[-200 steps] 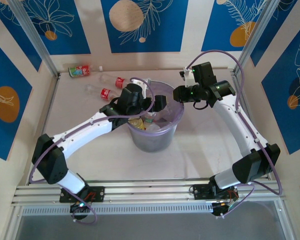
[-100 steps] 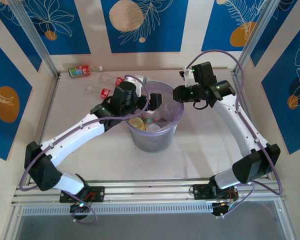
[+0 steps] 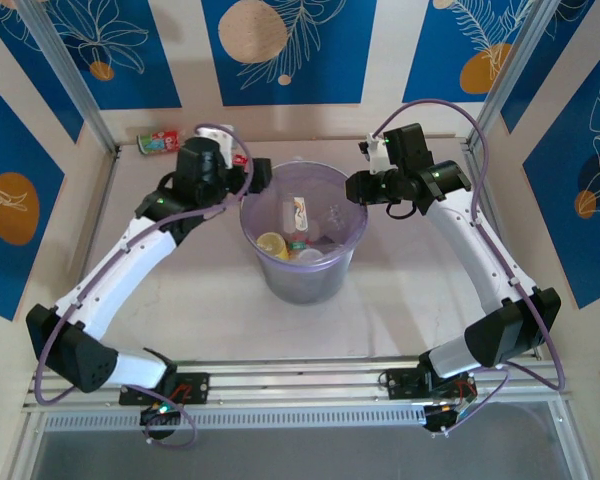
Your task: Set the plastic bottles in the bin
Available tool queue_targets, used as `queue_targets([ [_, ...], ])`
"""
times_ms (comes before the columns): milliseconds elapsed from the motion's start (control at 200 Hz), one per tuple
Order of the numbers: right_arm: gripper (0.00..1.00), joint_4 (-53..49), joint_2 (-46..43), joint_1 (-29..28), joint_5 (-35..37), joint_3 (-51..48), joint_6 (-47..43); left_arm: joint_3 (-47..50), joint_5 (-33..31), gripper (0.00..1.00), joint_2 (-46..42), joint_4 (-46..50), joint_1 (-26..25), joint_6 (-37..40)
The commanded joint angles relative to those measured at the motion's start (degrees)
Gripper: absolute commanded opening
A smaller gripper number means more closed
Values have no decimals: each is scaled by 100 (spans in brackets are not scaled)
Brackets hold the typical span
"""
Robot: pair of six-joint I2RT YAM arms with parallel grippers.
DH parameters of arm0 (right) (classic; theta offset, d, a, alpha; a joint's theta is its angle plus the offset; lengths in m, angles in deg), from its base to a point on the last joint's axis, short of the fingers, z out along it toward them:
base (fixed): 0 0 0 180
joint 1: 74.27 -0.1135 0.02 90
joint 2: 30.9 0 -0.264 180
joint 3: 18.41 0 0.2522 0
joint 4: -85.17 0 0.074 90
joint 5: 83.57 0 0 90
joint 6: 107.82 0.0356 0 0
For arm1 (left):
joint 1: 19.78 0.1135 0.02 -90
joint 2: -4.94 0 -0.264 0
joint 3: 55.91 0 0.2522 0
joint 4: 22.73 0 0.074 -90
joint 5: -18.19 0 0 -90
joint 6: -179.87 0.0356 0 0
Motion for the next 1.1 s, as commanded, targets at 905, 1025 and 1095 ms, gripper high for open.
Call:
queue_targets([
  [905,19,-304,-87,-17,18,256,-61,-1317,-175,100,4350,-577,2172,-2267],
  [1025,19,-331,-130,-1,46,241,-56,-1295,-106,99,4485,-668,2236,-2561],
  [1095,19,-339,-126,9,62,249,-79,-1202,-124,97,4516,-793,2246,-2724],
])
